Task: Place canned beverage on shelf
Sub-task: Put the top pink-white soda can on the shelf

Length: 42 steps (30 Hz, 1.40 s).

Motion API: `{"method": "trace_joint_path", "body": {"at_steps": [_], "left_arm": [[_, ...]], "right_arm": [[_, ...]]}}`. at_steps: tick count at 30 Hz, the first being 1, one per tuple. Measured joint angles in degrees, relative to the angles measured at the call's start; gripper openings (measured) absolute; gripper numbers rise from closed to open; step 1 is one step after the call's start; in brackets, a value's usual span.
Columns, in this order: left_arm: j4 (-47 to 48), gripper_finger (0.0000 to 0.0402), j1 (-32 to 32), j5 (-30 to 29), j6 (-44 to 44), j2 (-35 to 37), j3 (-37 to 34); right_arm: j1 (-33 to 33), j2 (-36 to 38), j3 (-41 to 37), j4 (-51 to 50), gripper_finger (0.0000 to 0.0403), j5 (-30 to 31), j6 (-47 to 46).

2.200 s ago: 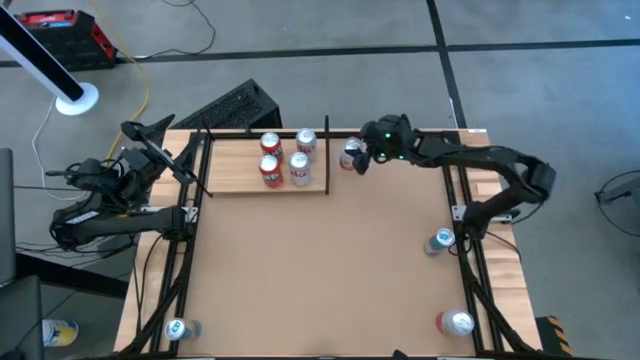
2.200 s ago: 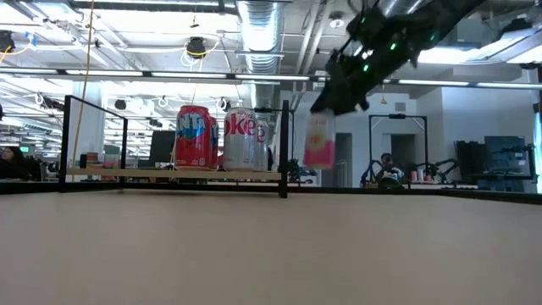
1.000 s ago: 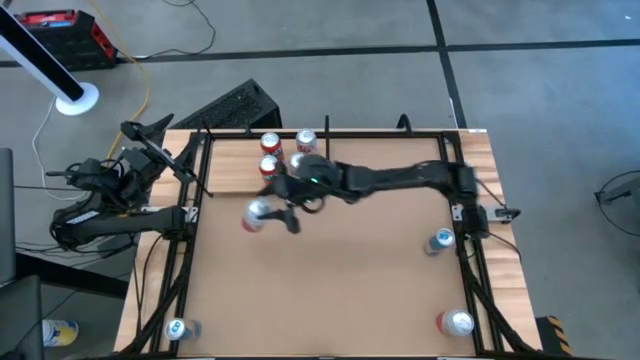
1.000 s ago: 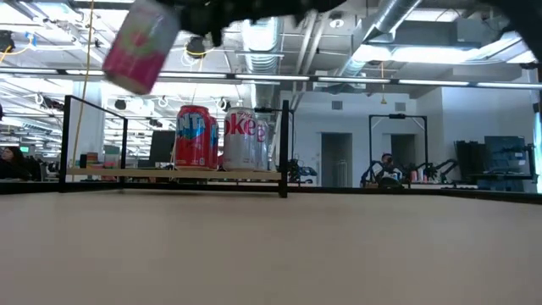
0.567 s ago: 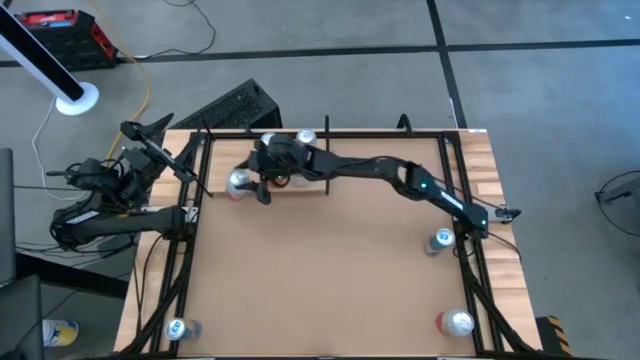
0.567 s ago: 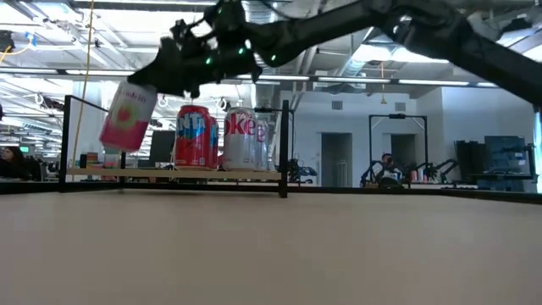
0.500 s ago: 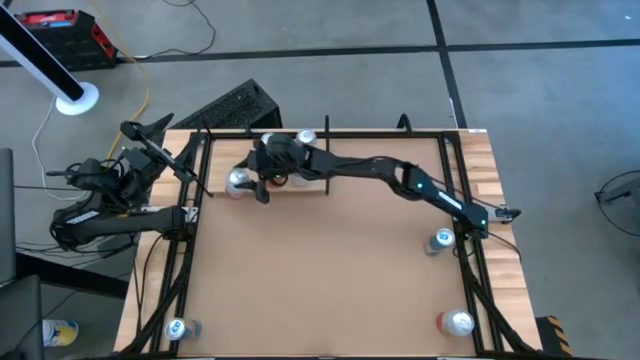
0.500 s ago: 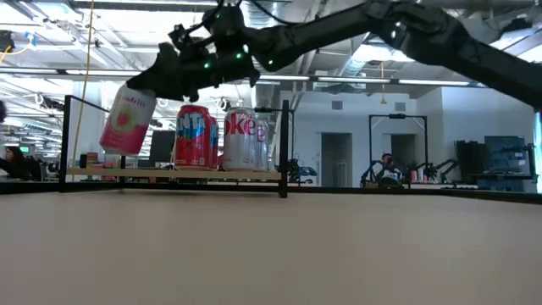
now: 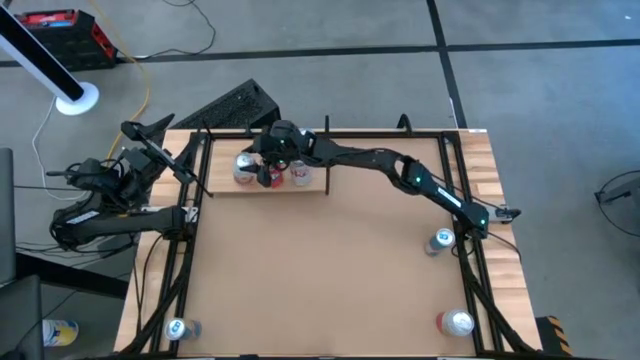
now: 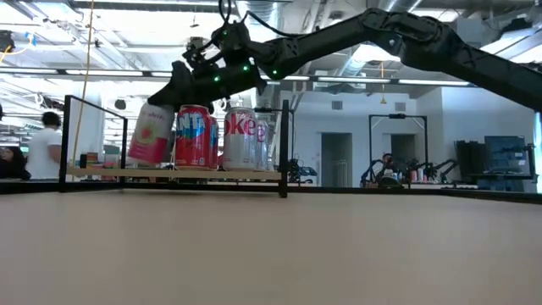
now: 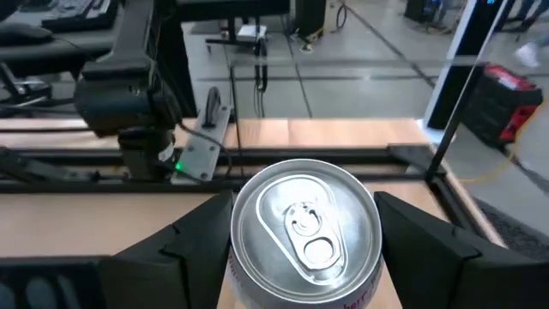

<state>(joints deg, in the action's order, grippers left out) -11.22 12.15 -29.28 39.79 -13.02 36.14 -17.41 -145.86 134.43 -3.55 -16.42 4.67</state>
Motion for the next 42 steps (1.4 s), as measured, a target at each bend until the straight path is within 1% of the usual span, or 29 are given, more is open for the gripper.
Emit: {"method": "trace_joint_path", "body": {"at_steps": [5, 8, 14, 16, 19, 22, 30, 32, 34, 36, 40, 42], "left_arm": [[0.0, 0.032, 0.0, 0.0, 0.0, 0.0, 0.0], [0.0, 0.032, 0.0, 0.0, -0.2, 0.0, 0.0], [0.0, 0.032, 0.0, 0.0, -0.2, 0.0, 0.0], [0.1, 0.032, 0.0, 0.0, -0.2, 0.0, 0.0], [0.2, 0.032, 0.0, 0.0, -0.2, 0.0, 0.0], [0.2, 0.032, 0.0, 0.0, -0.2, 0.0, 0.0], [0.3, 0.032, 0.0, 0.0, -0.5, 0.0, 0.0], [0.3, 0.032, 0.0, 0.0, -0.6, 0.0, 0.0], [0.3, 0.032, 0.0, 0.0, -0.6, 0.0, 0.0], [0.3, 0.032, 0.0, 0.1, -0.6, 0.0, 0.0], [0.3, 0.032, 0.0, 0.1, -0.6, 0.0, 0.0], [0.3, 0.032, 0.0, 0.1, -0.6, 0.0, 0.0]], "right_arm": [[-0.3, 0.1, 0.0, -1.2, 0.0344, 0.0, -0.2], [-0.3, 0.1, 0.0, -1.1, 0.0364, 0.0, -0.2], [-0.5, 0.8, 0.0, -1.8, 0.0367, 0.0, -0.3], [-0.5, 2.4, 0.0, -2.7, 0.0367, 0.0, -0.2], [-0.4, 7.1, 0.0, -6.4, 0.0367, 0.0, -0.2], [0.2, 12.5, 0.2, -14.2, 0.0367, 0.0, -0.2], [5.0, 25.8, 0.1, -42.9, 0.0367, 0.2, -2.5], [6.7, 27.6, 0.2, -49.6, 0.0367, 1.2, -3.1], [8.8, 28.7, -0.9, -52.8, 0.0367, 1.6, -3.1], [11.3, 28.9, -2.9, -51.0, 0.0368, 1.6, -3.4], [15.3, 28.2, -8.4, -40.6, 0.0368, 1.6, -2.3], [16.1, 26.1, -9.8, -33.7, 0.0368, 1.5, -0.2]]}}
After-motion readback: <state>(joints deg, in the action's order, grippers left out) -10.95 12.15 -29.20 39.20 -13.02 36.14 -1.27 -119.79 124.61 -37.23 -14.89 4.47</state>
